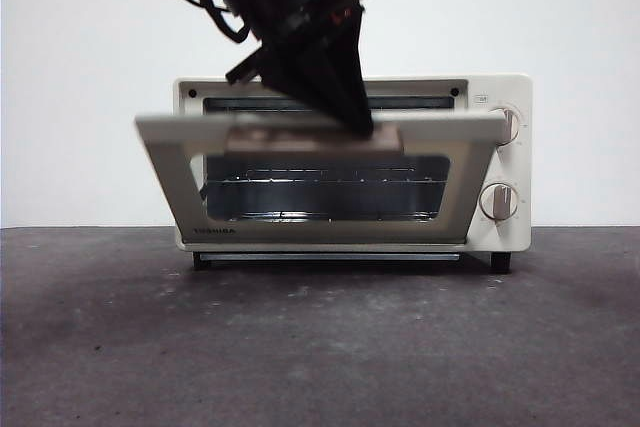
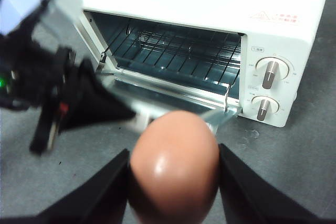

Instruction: Eggoven

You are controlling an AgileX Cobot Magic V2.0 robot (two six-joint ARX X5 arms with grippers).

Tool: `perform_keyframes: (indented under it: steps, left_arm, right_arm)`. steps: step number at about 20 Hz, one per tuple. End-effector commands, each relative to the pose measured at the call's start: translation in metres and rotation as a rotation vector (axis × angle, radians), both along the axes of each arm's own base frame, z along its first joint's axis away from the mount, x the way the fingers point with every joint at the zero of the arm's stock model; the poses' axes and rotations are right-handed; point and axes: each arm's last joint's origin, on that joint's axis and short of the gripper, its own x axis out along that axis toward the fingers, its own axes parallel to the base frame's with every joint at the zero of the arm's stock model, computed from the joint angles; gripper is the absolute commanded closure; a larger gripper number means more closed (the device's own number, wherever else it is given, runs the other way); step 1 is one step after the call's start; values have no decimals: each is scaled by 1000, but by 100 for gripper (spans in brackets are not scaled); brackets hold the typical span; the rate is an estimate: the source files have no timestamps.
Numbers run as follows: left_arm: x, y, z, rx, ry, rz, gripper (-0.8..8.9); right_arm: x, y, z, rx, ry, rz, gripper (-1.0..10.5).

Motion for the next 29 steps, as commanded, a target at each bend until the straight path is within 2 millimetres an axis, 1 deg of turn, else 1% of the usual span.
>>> perform_keyframes:
  steps: [1,4,7,9,11,13,16,18,20,22,23,25,29]
  left_arm:
    - [-10,-9,-9,61,40,-40,806]
    - [-24,-14,-7,87,65,-76,806]
    - [-26,-11,1,67,57,-65,806]
    - [-26,-5,10,43,42,-45,806]
    - [-26,11,29,-3,6,-4,806]
    - [-26,33,52,-58,-43,50,806]
    - [-32,75,83,-131,-117,153,807]
    - [-42,105,92,-166,-146,223,807]
    - [-55,133,88,-187,-154,272,807]
    - [-69,157,75,-211,-138,310,807]
    - [-74,164,73,-221,-139,320,807]
    - [-82,177,61,-240,-119,337,807]
    - [-95,195,46,-285,-106,358,807]
  right_arm:
    - [1,2,6,3,-38,10,944]
    - [2,2,7,9,-48,10,944]
    - [6,4,5,1,-32,11,944]
    - [9,6,3,-2,-19,16,944]
    - [18,12,-2,-19,11,17,944]
    - [31,18,-10,-43,53,17,944]
    - [55,33,-22,-48,86,38,944]
    - [73,44,-33,-36,105,69,944]
    - [90,54,-45,-42,117,69,944]
    - [108,64,-59,-43,122,72,944]
    - [112,67,-63,-42,122,72,944]
    - [124,73,-73,-45,123,68,944]
    - [144,81,-93,-47,125,55,944]
